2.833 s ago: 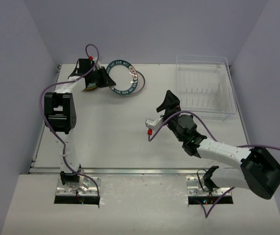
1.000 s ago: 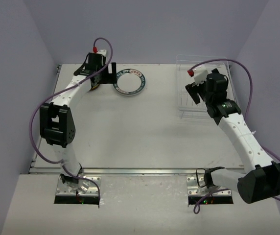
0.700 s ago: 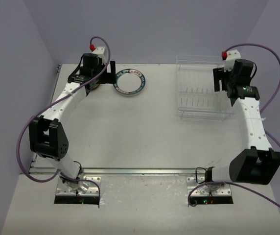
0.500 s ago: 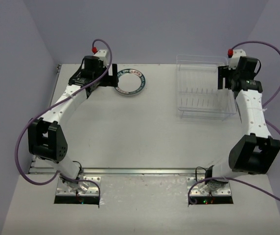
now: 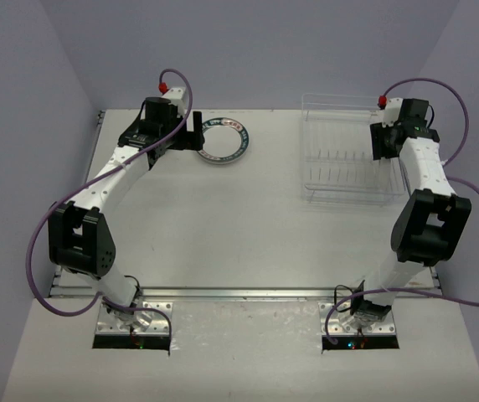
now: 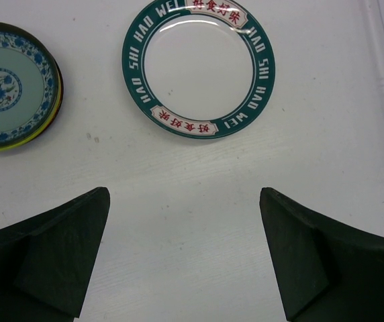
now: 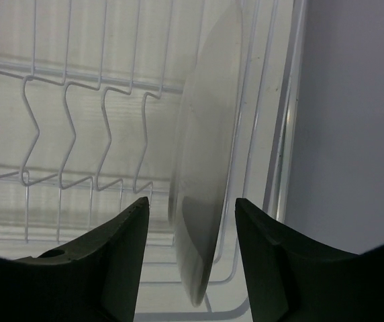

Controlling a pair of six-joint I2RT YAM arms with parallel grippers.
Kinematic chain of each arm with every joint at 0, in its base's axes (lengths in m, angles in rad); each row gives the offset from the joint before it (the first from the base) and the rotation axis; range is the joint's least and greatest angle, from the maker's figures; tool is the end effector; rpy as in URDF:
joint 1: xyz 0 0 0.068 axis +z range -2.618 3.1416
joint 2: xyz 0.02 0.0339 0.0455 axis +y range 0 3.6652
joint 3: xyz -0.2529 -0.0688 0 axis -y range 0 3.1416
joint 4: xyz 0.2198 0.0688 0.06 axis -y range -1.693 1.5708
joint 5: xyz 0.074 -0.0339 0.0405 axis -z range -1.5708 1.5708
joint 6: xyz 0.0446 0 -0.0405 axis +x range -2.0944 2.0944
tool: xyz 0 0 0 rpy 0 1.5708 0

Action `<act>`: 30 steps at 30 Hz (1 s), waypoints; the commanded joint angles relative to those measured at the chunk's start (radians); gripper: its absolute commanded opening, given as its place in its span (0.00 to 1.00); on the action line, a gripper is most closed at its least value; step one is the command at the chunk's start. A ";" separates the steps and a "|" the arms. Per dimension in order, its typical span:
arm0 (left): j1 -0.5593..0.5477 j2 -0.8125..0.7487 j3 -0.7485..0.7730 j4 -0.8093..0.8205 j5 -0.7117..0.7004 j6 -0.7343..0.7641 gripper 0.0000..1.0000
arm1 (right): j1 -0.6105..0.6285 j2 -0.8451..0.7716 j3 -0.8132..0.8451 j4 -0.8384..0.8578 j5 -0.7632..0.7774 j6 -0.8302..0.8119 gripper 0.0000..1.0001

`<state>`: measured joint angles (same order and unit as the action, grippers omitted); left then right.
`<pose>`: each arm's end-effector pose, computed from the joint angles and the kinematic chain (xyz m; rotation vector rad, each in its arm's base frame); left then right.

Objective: Unload the plates from the dish rack

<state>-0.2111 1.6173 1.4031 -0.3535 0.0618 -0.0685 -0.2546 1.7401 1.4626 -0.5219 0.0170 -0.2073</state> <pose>0.3507 -0.0780 0.3143 0.1891 2.1377 -0.2296 0.3609 -0.0947 0.2752 0.0646 2.3826 -0.2412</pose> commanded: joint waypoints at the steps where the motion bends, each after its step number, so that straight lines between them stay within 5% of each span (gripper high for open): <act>1: -0.012 -0.044 -0.011 0.044 0.014 -0.005 0.92 | -0.023 0.034 0.062 -0.027 -0.083 -0.058 0.52; 10: -0.012 -0.027 -0.002 0.038 0.031 -0.018 0.92 | -0.053 0.099 0.089 -0.039 -0.147 -0.150 0.14; 15: -0.012 -0.017 0.002 0.037 0.038 -0.024 0.92 | -0.065 0.118 0.112 -0.050 -0.168 -0.188 0.03; 30: -0.011 -0.016 -0.001 0.036 0.032 -0.034 0.93 | -0.069 0.073 0.202 -0.110 -0.201 -0.163 0.00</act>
<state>-0.2111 1.6173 1.3918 -0.3508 0.0906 -0.0875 -0.3195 1.8603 1.5698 -0.6500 -0.2177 -0.2960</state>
